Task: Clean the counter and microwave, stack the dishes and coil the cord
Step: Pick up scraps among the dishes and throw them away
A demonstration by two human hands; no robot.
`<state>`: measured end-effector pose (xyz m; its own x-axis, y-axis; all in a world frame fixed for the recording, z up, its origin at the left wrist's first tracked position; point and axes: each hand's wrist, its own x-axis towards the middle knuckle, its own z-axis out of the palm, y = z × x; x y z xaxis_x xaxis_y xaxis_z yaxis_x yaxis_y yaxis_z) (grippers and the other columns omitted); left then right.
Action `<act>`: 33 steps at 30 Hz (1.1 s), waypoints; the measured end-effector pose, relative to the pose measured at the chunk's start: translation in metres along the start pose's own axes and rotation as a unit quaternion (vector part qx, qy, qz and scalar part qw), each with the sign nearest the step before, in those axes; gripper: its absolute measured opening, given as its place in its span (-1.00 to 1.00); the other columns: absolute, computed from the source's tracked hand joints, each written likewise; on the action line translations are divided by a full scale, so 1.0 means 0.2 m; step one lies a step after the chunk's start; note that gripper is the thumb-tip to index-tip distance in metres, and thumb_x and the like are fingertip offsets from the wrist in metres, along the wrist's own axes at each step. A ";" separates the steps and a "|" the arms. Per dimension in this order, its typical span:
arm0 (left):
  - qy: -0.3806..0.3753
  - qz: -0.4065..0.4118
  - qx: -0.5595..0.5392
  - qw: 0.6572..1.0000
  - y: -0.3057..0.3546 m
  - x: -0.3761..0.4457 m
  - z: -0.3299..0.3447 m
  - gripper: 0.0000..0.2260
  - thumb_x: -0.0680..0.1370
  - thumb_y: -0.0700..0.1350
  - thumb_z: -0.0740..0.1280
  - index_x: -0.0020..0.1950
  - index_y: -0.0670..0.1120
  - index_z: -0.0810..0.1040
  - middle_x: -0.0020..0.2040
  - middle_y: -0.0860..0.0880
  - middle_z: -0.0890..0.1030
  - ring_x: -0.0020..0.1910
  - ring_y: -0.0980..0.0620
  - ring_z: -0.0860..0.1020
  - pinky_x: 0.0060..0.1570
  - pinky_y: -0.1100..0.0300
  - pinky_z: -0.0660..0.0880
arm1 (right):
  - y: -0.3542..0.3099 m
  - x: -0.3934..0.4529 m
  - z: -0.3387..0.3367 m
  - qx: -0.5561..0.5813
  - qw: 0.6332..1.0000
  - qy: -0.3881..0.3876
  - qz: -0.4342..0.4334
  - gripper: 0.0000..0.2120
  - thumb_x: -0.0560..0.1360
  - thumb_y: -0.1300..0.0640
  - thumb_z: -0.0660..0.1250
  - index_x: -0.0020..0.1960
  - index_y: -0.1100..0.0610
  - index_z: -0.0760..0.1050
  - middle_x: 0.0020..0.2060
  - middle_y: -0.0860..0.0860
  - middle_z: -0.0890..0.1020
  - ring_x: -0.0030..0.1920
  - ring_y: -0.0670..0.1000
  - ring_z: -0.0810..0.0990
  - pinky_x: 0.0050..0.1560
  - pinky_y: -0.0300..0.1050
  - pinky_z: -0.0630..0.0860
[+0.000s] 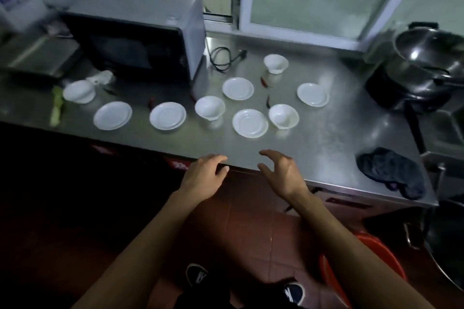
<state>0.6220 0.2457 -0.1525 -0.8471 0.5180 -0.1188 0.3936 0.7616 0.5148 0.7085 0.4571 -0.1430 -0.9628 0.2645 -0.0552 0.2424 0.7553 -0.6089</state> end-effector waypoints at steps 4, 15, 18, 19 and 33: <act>0.037 -0.045 -0.026 0.998 -0.29 -0.08 -0.20 -0.70 0.61 0.03 0.28 0.31 0.00 0.55 0.23 0.01 0.61 0.18 0.00 0.56 0.18 0.09 0.48 | -0.32 0.14 0.16 0.003 0.999 -0.017 -0.030 -0.63 0.54 0.09 0.39 0.33 0.11 0.53 0.26 0.02 0.61 0.19 0.07 0.59 0.22 -0.16 0.42; 0.153 -0.170 -0.061 0.972 -0.94 -0.44 -0.60 -0.70 0.61 0.06 0.26 0.32 0.05 0.53 0.24 0.05 0.59 0.21 0.03 0.55 0.21 0.05 0.50 | -1.02 0.37 0.60 -0.020 0.981 -0.103 -0.163 -0.63 0.55 0.08 0.38 0.35 0.11 0.53 0.28 0.05 0.60 0.23 0.07 0.58 0.26 -0.12 0.43; 0.172 -0.203 -0.066 0.962 -1.07 -0.54 -0.66 -0.69 0.62 0.06 0.26 0.35 0.05 0.52 0.26 0.05 0.58 0.23 0.04 0.53 0.21 0.06 0.49 | -1.17 0.42 0.73 -0.028 0.972 -0.121 -0.198 -0.63 0.56 0.04 0.37 0.35 0.07 0.53 0.28 0.02 0.60 0.24 0.06 0.58 0.25 -0.14 0.43; 0.177 -0.215 -0.066 0.958 -1.11 -0.56 -0.67 -0.69 0.62 0.06 0.26 0.35 0.05 0.52 0.26 0.06 0.57 0.24 0.05 0.53 0.21 0.07 0.49 | -1.22 0.43 0.77 -0.024 0.970 -0.129 -0.206 -0.63 0.56 0.03 0.36 0.34 0.07 0.53 0.28 0.01 0.60 0.27 0.04 0.56 0.26 -0.14 0.41; 0.201 -0.293 -0.056 0.933 -1.60 -0.39 -0.95 -0.67 0.64 0.09 0.23 0.38 0.06 0.48 0.29 0.05 0.55 0.25 0.04 0.52 0.22 0.04 0.50 | -1.61 0.99 1.18 0.001 0.953 -0.185 -0.242 -0.63 0.56 0.06 0.35 0.37 0.02 0.51 0.29 -0.04 0.59 0.31 0.00 0.52 0.32 -0.10 0.41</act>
<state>0.4949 -0.1120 -0.1465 -0.9795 -0.1794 -0.0920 -0.2002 0.8111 0.5495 0.4119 0.1252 -0.1442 -0.9381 -0.3438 -0.0414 -0.2408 0.7335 -0.6356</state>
